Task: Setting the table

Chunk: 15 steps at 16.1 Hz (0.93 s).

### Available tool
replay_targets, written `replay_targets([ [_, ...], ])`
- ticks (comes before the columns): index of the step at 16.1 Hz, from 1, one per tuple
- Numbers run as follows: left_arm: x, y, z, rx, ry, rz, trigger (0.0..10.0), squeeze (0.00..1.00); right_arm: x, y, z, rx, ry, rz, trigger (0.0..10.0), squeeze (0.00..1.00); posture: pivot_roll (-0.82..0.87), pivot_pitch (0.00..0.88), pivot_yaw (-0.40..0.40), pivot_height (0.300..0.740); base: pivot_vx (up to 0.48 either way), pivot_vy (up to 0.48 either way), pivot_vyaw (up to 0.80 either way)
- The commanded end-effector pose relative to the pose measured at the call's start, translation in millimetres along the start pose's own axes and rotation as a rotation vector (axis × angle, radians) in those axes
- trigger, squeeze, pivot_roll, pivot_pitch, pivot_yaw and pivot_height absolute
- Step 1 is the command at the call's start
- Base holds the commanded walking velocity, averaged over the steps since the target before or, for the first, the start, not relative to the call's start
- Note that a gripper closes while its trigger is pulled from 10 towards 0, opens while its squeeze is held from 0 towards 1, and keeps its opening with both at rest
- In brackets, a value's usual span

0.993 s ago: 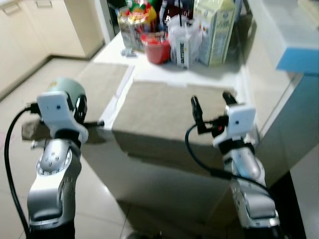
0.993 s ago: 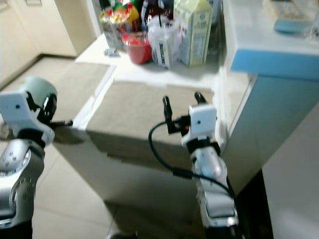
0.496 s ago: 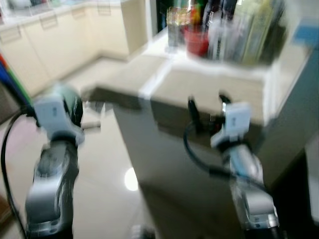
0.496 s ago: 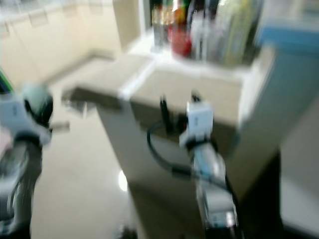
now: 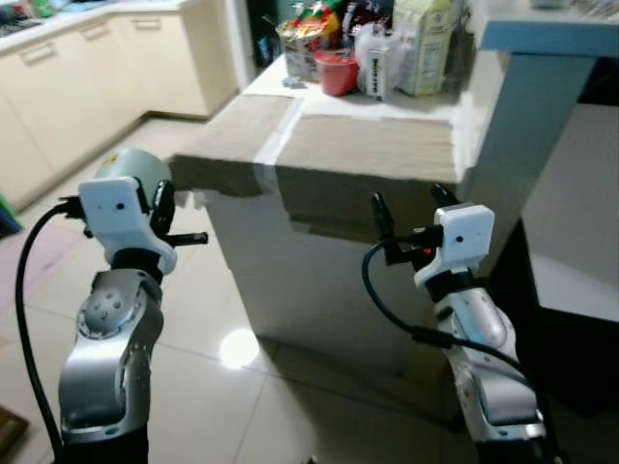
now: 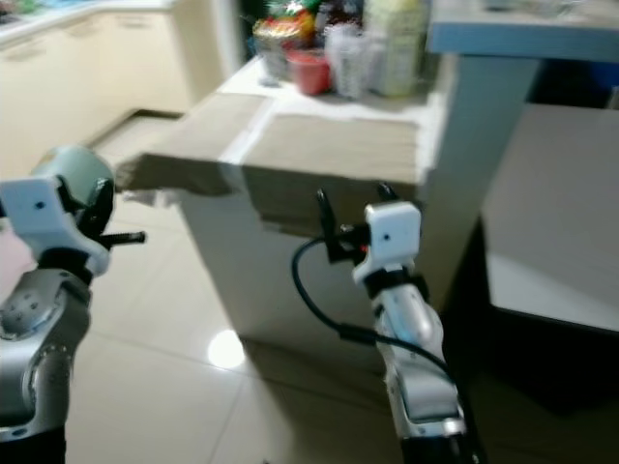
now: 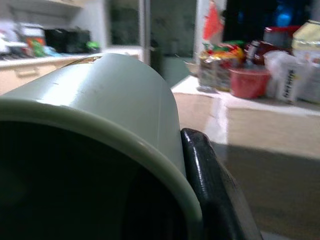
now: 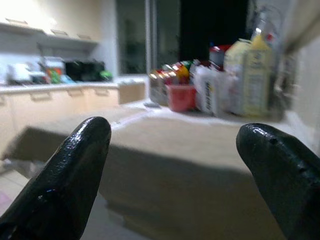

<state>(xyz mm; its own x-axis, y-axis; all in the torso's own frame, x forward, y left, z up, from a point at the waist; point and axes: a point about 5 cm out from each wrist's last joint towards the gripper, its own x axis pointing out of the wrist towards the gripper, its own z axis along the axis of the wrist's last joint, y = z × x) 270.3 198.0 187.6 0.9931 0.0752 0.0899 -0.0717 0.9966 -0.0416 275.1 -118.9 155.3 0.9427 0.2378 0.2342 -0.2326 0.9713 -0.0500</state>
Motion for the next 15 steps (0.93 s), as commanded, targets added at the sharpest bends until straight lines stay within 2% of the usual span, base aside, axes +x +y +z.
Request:
replay_targets([
  [1, 1.3, -0.1, 2, 0.019, 0.009, -0.033, 0.0, 0.0, 3.4, 4.1, 3, 0.006, -0.008, 0.019, 10.0, 0.0, -0.11, 0.001, 0.098, 0.74, 0.0, 0.0, 0.0],
  [3, 2.4, -5.6, 2, 0.08, 0.049, -0.171, 0.0, 0.0, 4.3, 5.2, 1, 0.01, 0.0, 0.026, 10.0, 0.0, -0.11, 0.005, 0.098, 0.74, 0.0, 0.0, 0.0],
  [7, 3.1, -7.0, 10, 0.26, 0.072, -0.427, 0.0, 0.0, 9.9, 3.9, -1, 0.012, 0.01, 0.028, 10.0, 0.0, -0.09, 0.006, 0.104, 0.74, 0.0, 0.0, 0.0],
  [8, 3.0, -8.7, 10, 0.262, 0.091, -0.466, 0.0, 0.0, 11.3, 3.9, -2, 0.013, 0.012, 0.028, 10.0, 0.0, -0.09, 0.006, 0.107, 0.74, 0.0, 0.0, 0.0],
  [11, -0.4, -17.1, 15, 0.337, 0.096, -0.61, 0.0, 0.0, 15.1, 3.6, -3, 0.015, 0.016, 0.036, 10.0, 0.0, -0.09, 0.007, 0.104, 0.74, 0.0, 0.0, 0.0],
  [13, -7.2, -25.0, 21, 0.453, 0.091, -0.786, 0.0, 0.0, 17.1, 1.7, -4, 0.021, 0.028, 0.038, 10.0, 0.0, -0.08, 0.009, 0.095, 0.74, 0.0, 0.0, 0.0],
  [15, -6.2, -26.2, 30, 0.545, 0.097, -0.898, 0.0, 0.0, 19.5, 3.4, -6, 0.02, 0.032, 0.055, 10.0, 0.0, -0.08, 0.007, 0.097, 0.74, 0.0, 0.0, 0.0],
])
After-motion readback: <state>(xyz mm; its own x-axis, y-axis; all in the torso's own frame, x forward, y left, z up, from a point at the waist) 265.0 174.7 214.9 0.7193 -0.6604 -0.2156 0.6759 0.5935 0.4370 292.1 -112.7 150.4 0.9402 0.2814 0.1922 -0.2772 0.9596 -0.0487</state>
